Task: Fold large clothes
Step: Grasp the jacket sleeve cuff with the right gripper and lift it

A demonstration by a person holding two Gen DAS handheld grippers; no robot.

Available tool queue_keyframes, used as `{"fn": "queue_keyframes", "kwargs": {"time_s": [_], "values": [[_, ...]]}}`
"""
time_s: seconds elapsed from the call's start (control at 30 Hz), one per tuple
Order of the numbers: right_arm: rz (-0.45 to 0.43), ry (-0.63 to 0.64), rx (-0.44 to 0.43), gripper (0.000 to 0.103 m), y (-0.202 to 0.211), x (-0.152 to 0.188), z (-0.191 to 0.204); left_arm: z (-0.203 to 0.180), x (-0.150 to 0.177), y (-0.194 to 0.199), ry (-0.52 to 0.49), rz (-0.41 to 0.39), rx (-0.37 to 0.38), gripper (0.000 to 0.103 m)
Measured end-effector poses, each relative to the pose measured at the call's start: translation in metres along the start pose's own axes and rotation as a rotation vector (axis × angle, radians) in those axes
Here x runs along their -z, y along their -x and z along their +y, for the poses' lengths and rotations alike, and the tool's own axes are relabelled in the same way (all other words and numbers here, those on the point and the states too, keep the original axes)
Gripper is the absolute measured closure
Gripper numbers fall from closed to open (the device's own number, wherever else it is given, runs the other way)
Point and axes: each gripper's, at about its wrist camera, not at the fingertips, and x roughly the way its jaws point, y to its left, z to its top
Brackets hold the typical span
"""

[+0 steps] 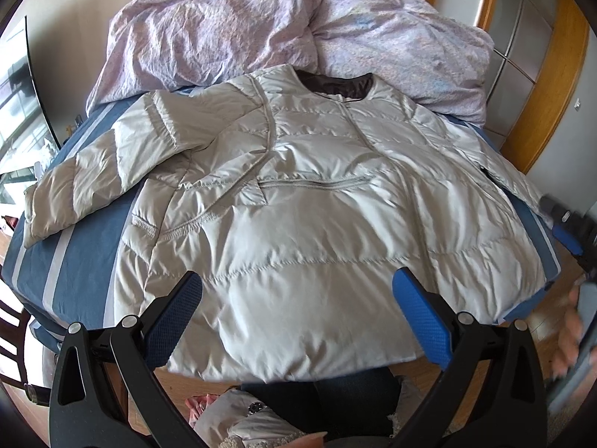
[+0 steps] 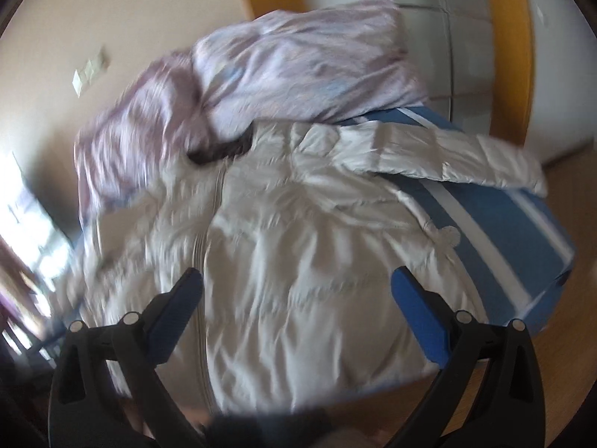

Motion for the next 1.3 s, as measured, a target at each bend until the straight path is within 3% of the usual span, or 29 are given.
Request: {"fn": "queue_keyframes", "kwargs": {"time_s": [0.17, 0.33, 0.4, 0.5, 0.67, 0.93, 1.1, 1.2, 1.3], "values": [[-0.024, -0.245, 0.050, 0.002, -0.023, -0.041, -0.069, 0.018, -0.018, -0.020, 0.036, 0.031, 0.039, 0.001], [0.037, -0.639, 0.030, 0.002, -0.055, -0.064, -0.165, 0.038, -0.032, -0.038, 0.081, 0.067, 0.106, 0.001], [0.046, -0.749, 0.006, 0.005, -0.066, -0.065, -0.193, 0.046, -0.037, -0.044, 0.097, 0.075, 0.135, 0.001], [0.036, -0.861, 0.025, 0.018, -0.081, -0.066, -0.230, 0.058, -0.043, -0.050, 0.131, 0.080, 0.163, 0.001], [0.005, -0.955, 0.064, 0.034, -0.097, -0.069, -0.265, 0.080, -0.050, -0.053, 0.189, 0.047, 0.147, 0.001], [-0.034, -1.000, 0.140, 0.044, -0.107, -0.076, -0.296, 0.111, -0.063, -0.056, 0.248, -0.063, 0.063, 0.001], [-0.065, -0.963, 0.243, 0.052, -0.106, -0.084, -0.300, 0.122, -0.069, -0.063, 0.264, -0.082, 0.089, 0.001], [-0.067, -0.924, 0.324, 0.063, -0.108, -0.088, -0.300, 0.125, -0.071, -0.070, 0.282, -0.056, 0.122, 0.001], [-0.071, -0.869, 0.384, 0.081, -0.109, -0.094, -0.296, 0.128, -0.074, -0.076, 0.305, -0.034, 0.160, 0.001]]}}
